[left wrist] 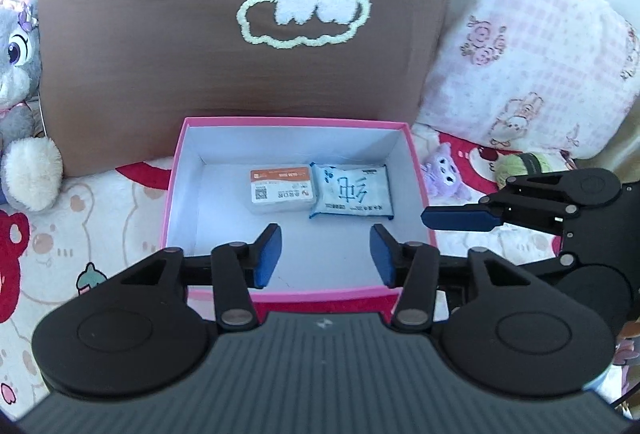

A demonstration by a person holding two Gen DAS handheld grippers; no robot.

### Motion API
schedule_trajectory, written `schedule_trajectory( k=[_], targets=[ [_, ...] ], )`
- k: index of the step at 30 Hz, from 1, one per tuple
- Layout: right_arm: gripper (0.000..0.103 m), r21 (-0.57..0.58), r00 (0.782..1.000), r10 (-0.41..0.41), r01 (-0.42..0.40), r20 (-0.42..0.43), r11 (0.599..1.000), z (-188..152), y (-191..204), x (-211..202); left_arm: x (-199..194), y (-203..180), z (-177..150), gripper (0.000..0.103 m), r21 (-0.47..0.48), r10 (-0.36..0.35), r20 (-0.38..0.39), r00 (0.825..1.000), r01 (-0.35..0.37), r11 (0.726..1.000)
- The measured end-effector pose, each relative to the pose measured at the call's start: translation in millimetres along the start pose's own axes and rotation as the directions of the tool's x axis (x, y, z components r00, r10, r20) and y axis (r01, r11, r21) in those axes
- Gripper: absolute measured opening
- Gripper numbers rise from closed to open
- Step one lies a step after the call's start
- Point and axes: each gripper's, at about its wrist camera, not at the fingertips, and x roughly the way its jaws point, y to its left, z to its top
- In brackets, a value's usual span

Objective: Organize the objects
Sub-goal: 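Open the left tool and raise it out of the pink box, then move the left tool to the orange egg-shaped sponge on the quilt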

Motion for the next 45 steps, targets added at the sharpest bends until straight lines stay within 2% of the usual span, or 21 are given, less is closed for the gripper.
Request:
schedule_trajectory(
  k=[7,18,22,23,28,35,40,42,45],
  targets=[
    [0.049,-0.023,1.0,0.021,-0.021,0.021,1.0,-7,12,-29,-21,-15,-10,0.061,0.024,-0.011,-0.018,1.0,0.012,1.0],
    [0.069,-0.049,0.999,-0.012,0.014,0.04,0.999,-30,18,-63,-45,-32,-33,0.075,0.052,-0.016,-0.011,1.0,0.016,0.999],
    [0.088,-0.047,0.998,-0.04,0.042,0.049,0.998,-38,15,-78,-46,-43,-36,0.079,0.075,-0.03,-0.024,0.999,0.031,0.997],
    [0.091,-0.048,0.997,-0.049,0.052,0.057,0.998,-41,16,-81,-46,-47,-36,0.079,0.086,-0.037,-0.034,0.999,0.039,0.996],
    [0.092,-0.076,0.991,-0.1,0.106,0.088,0.991,-54,16,-103,-43,-61,-37,0.087,0.109,-0.068,-0.088,0.994,0.077,0.991],
    [0.092,-0.074,0.987,-0.123,0.131,0.108,0.989,-83,6,-126,-39,-84,-51,0.097,0.134,-0.108,-0.114,0.988,0.123,0.983],
    [0.092,-0.058,0.981,-0.136,0.145,0.138,0.988,-111,-9,-138,-27,-96,-58,0.099,0.088,-0.18,-0.153,0.972,0.195,0.977],
    [0.092,-0.028,0.984,-0.132,0.136,0.123,0.99,-121,-19,-141,-22,-100,-59,0.099,0.069,-0.19,-0.157,0.969,0.203,0.977],
    [0.092,0.037,0.989,-0.13,0.127,0.07,0.991,-132,-36,-143,-13,-111,-63,0.099,0.089,-0.174,-0.156,0.972,0.19,0.978]
  ],
)
